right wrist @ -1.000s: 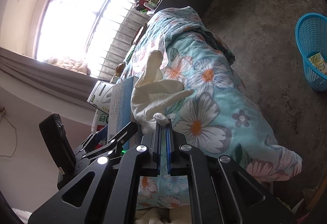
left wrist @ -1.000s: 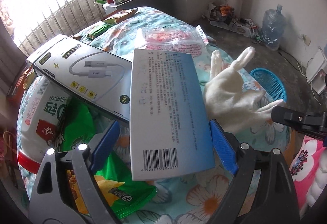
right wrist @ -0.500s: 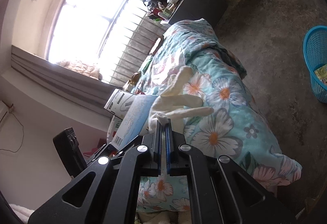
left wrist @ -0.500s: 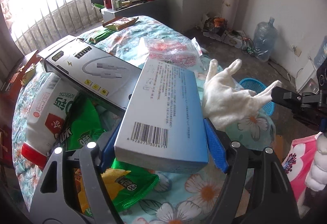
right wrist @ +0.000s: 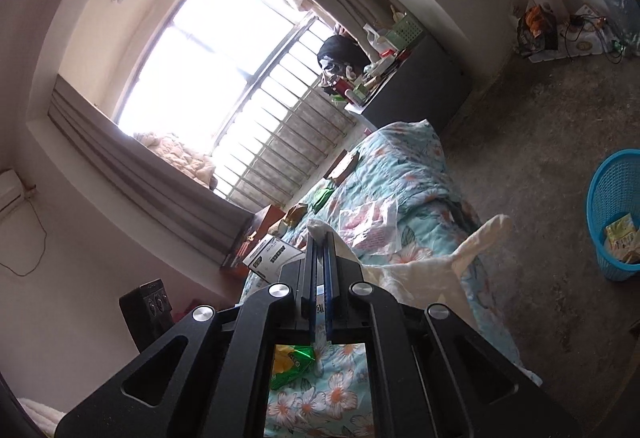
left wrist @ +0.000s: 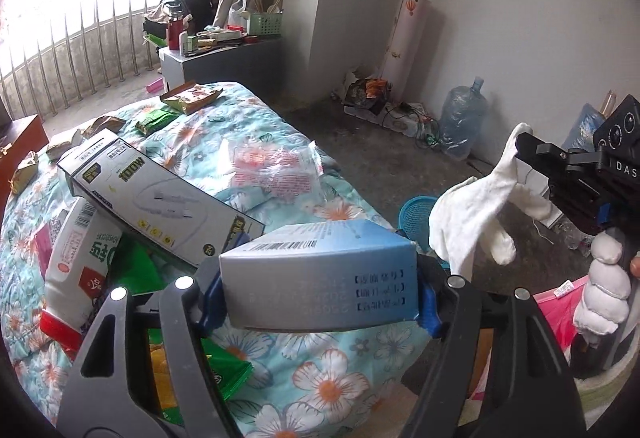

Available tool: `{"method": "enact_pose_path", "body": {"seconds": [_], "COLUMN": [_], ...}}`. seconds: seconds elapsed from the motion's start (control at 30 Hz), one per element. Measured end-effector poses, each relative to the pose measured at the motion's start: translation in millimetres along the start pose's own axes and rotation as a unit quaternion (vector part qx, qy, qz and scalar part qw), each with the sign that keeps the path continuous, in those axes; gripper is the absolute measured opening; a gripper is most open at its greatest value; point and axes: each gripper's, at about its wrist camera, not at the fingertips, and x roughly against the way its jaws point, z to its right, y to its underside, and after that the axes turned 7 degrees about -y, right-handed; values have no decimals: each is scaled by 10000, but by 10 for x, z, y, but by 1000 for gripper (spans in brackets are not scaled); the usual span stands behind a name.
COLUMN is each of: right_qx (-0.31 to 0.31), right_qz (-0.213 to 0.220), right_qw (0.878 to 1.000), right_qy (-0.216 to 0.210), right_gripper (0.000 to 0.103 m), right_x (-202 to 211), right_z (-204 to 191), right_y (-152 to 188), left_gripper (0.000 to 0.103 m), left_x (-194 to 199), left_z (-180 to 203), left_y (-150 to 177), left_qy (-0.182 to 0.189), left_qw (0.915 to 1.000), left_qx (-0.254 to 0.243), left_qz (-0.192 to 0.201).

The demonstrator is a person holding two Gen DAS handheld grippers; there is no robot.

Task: Collect trash
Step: 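Carry the medicine box and white glove over the blue wastebasket and release both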

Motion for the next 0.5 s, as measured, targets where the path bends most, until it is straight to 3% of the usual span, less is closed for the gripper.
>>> {"method": "enact_pose_path", "body": {"seconds": [0.17,0.3,0.5], "right_qx": [-184,-372,-811], "right_qz": [445,778,1047], "right_qw": [9985,9944,9839], "right_qy": [258,608,1205], "right_gripper": [3,3,3], "right_x": [273,508,756], "right_z": [281,604,1243], "right_y": [-176,-348,-585], "left_gripper": [68,68,68], "left_x": [-91,-341,-1027], "left_z": [265,685,1644], "left_y": [-199,-476,-707], "left_qy": [439,863,1320], "left_qw": [9989,9948,9773], "left_qx": [-174,-527,-1550], "left_qz": [-6,-131,-584]}}
